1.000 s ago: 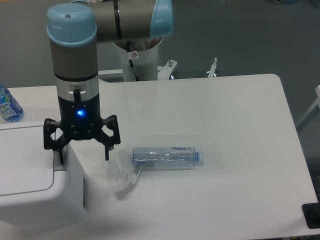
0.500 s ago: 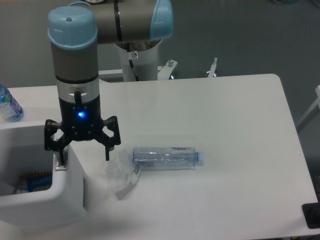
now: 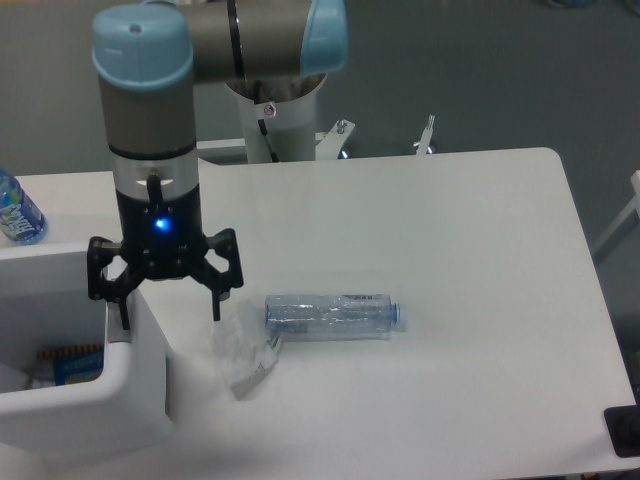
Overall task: Open the trash can
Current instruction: 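Lift the gripper up and away from the opened bin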
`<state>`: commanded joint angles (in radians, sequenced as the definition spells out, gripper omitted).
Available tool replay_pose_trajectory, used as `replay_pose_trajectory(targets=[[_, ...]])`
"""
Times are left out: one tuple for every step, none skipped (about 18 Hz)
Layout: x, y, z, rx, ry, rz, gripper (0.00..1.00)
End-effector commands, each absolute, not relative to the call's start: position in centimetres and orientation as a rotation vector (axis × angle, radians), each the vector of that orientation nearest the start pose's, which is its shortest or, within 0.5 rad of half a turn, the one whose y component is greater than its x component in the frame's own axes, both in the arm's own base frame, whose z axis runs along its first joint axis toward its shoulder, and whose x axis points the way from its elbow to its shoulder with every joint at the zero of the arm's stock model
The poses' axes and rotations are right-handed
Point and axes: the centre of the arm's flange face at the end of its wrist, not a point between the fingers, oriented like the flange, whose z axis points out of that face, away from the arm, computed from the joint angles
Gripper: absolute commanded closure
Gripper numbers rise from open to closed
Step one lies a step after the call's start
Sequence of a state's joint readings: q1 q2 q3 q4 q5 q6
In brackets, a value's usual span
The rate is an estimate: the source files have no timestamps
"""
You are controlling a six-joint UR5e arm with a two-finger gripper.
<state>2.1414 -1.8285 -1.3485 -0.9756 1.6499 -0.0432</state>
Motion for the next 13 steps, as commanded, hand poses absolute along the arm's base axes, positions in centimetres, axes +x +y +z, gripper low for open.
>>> replay_pose_trajectory(targets=[[-24.6,60.0,53.1,-2.484,-0.803,0.354,0.00],[-25.4,59.6,53.2,-2.493,-0.790,0.377,0.00],[-26.5,59.1,53.3,-2.496,-0.788,0.394,0.00],[-27.6,58.4,53.5,-2.503,-0.779,0.417,0.00],[-28.9,57.4,54.3,-2.507,-0.767,0.443,0.00],[-30.1,56.1,54.9,-2.519,-0.742,0.471,0.00],[-31.0,54.9,55.3,-2.549,-0.701,0.495,0.00],[-31.9,53.8,55.7,-2.592,-0.652,0.514,0.00],[-32.8,52.7,55.7,-2.640,-0.598,0.532,0.00],[-33.7,51.5,56.2,-2.671,-0.552,0.550,0.00],[-34.2,50.8,56.1,-2.710,-0.496,0.560,0.00],[-34.4,50.4,56.2,-2.741,-0.448,0.563,0.00],[-34.7,49.6,56.4,-2.766,-0.418,0.565,0.00]])
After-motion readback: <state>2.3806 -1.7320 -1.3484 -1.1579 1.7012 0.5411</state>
